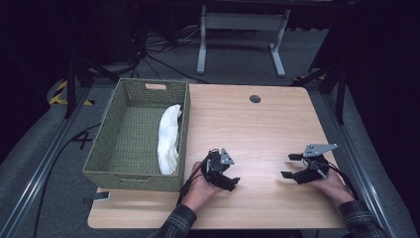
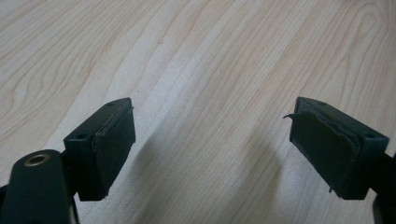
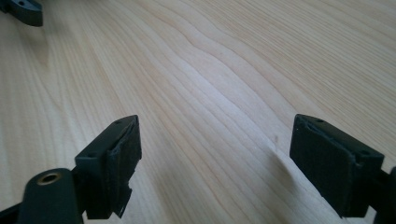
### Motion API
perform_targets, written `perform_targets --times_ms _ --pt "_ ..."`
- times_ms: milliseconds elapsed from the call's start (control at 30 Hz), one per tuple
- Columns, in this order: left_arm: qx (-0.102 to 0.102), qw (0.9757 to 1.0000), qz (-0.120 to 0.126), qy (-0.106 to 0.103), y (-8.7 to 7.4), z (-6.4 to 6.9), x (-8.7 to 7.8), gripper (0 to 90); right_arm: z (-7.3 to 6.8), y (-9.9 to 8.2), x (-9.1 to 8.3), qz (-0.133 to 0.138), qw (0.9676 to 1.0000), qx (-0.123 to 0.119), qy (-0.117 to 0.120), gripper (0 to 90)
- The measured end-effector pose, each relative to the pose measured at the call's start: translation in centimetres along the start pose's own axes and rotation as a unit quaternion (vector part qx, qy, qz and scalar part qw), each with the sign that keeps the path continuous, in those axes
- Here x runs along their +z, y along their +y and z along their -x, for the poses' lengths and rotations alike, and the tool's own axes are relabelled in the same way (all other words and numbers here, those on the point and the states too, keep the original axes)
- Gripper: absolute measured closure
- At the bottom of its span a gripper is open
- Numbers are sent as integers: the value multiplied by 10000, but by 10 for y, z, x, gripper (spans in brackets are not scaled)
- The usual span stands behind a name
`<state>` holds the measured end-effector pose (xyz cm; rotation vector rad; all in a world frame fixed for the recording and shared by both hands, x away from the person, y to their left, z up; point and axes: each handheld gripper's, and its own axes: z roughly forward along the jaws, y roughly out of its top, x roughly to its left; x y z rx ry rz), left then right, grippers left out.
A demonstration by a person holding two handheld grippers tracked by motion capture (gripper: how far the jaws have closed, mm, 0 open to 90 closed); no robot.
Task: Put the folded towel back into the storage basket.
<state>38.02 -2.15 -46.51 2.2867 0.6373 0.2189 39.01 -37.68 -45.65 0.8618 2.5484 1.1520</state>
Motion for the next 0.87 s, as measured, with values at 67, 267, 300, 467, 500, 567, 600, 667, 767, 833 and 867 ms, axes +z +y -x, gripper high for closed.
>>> perform_targets --times_ms 67,267,300,467,500,567,600,667,767,833,867 --pt "15 10000 -2 28 -2 1 3 147 1 -4 0 -20 10000 -17 -92 172" --pt "131 9999 -11 47 -4 2 7 120 1 -11 2 -45 9995 -48 -296 161" --pt "118 9999 8 43 -5 2 8 111 1 -11 2 -46 9995 -51 -316 158" --pt "136 9999 14 30 -5 1 8 89 -2 -11 3 -99 9989 -107 -446 146" --pt "138 9999 14 30 -5 1 8 89 -2 -11 3 -100 9989 -104 -446 146" --pt "139 9999 13 28 -5 1 8 89 -2 -11 3 -99 9989 -104 -447 146" --pt "136 9999 15 28 -5 1 8 89 -2 -11 3 -102 9989 -107 -441 146" --pt "138 9999 14 27 -5 1 8 89 -2 -11 3 -99 9989 -102 -445 145" --pt "135 9999 22 22 -5 1 8 90 -2 -11 3 -100 9989 -102 -445 145" --pt "144 9999 23 28 -5 1 8 92 -2 -11 3 -100 9989 -104 -448 145" --pt "146 9999 25 26 -5 1 8 92 -2 -11 3 -99 9989 -111 -454 145"
